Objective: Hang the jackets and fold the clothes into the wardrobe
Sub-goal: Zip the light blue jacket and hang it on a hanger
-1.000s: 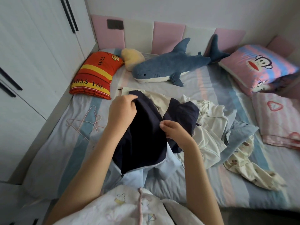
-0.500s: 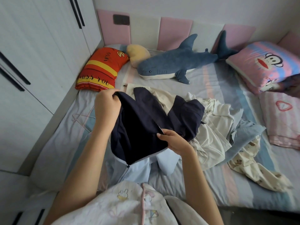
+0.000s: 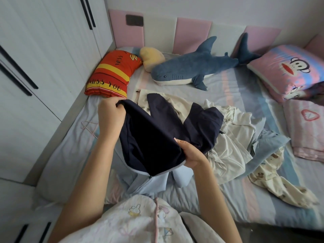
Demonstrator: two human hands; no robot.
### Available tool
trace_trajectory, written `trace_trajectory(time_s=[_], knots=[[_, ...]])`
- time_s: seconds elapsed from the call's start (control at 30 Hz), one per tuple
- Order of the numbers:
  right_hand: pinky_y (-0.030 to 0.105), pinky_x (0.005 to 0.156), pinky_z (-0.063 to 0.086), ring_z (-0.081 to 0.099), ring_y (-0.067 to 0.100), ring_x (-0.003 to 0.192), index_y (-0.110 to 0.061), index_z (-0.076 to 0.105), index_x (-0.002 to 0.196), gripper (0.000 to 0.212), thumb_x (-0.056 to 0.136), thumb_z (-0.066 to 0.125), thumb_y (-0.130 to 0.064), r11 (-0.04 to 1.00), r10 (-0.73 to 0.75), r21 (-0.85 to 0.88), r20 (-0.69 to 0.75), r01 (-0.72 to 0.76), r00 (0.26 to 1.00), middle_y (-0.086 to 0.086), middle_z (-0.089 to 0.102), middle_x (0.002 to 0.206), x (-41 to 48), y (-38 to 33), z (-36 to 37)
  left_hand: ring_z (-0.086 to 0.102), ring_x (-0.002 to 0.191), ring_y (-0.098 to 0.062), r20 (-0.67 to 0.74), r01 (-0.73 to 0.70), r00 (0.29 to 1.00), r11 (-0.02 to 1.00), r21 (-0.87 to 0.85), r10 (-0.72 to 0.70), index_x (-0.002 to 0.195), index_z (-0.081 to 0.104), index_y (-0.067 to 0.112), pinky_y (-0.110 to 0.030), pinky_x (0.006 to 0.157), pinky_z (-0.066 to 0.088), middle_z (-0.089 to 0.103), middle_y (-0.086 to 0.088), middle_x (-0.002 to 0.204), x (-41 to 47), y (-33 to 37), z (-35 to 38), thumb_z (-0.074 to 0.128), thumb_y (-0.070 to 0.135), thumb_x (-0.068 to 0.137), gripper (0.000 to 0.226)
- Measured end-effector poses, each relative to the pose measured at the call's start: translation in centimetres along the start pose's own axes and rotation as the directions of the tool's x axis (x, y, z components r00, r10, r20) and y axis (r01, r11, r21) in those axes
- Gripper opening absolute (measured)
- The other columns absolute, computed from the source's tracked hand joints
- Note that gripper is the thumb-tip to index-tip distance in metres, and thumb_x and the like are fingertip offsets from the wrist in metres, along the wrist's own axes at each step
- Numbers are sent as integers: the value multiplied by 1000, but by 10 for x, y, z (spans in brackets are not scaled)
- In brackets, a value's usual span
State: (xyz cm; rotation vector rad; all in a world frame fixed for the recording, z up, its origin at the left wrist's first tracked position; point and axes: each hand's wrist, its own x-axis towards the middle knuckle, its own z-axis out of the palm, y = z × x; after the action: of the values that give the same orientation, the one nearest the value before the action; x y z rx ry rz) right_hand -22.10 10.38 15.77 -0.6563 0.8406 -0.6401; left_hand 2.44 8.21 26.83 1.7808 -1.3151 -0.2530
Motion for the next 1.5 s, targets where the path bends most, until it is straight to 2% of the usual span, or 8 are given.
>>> trace_trajectory(time_s=[0.57,0.7,0.77,0.9,1.07,1.23,1.37,1.5], knots=[[27,63,56,68,16,70,-26,73,104,53,61,80,2,918,6,397,-37,9,999,2,71,90,1,42,-23,63,98,-16,66,142,989,976,-164,-132,107,71,6,-22,85,47,70,-7,105,-6,-7,-9,47,-7,83,37],[22,58,46,61,12,67,-16,65,95,16,91,54,-4,915,94,-337,-356,-222,930,-1,67,77,-2,13,-6,61,93,-11,85,107,992,982,-155,-94,108,71,4,-12,80,41,70,-6,103,-13,-2,-6,47,-8,83,36],[32,74,49,63,24,88,-9,66,102,18,91,61,-22,711,-246,-666,-538,-227,806,7,67,92,-3,-5,10,63,97,-15,101,78,993,984,-161,-62,108,70,3,-14,82,42,70,-8,105,-17,2,-4,46,-8,83,37],[28,103,41,48,10,122,-33,37,139,68,82,73,-32,724,-343,-664,-113,186,933,-5,49,132,-10,-48,69,64,101,-21,108,14,994,988,-155,3,108,71,3,-21,86,46,71,-11,107,-20,14,0,47,-7,83,36],[34,69,42,60,33,98,-22,54,123,39,86,49,-11,132,-609,-990,-121,-50,784,7,67,105,11,-47,102,63,102,-14,164,-68,982,980,-187,99,112,69,4,-13,89,43,70,-9,111,-22,21,-1,48,-8,83,38],[26,74,42,62,23,95,-16,67,114,48,78,44,6,287,-700,-954,-146,88,699,3,71,99,-9,-63,94,62,110,-11,391,-45,906,956,-291,162,121,65,16,-26,99,46,67,4,116,-18,-10,-7,59,8,90,33],[31,72,51,64,13,79,-25,70,81,48,71,40,10,568,-642,-787,-241,240,728,-6,70,76,-22,-80,76,41,134,-10,829,353,540,855,-381,146,139,46,31,-38,116,27,49,8,142,-25,-56,-5,63,65,76,73],[20,63,52,64,15,70,-21,69,70,49,73,37,16,727,-582,-642,-386,244,716,-3,68,66,-31,-91,75,41,133,-9,881,376,465,882,-284,86,141,41,31,-31,113,30,44,6,145,-48,-71,9,65,84,52,107]])
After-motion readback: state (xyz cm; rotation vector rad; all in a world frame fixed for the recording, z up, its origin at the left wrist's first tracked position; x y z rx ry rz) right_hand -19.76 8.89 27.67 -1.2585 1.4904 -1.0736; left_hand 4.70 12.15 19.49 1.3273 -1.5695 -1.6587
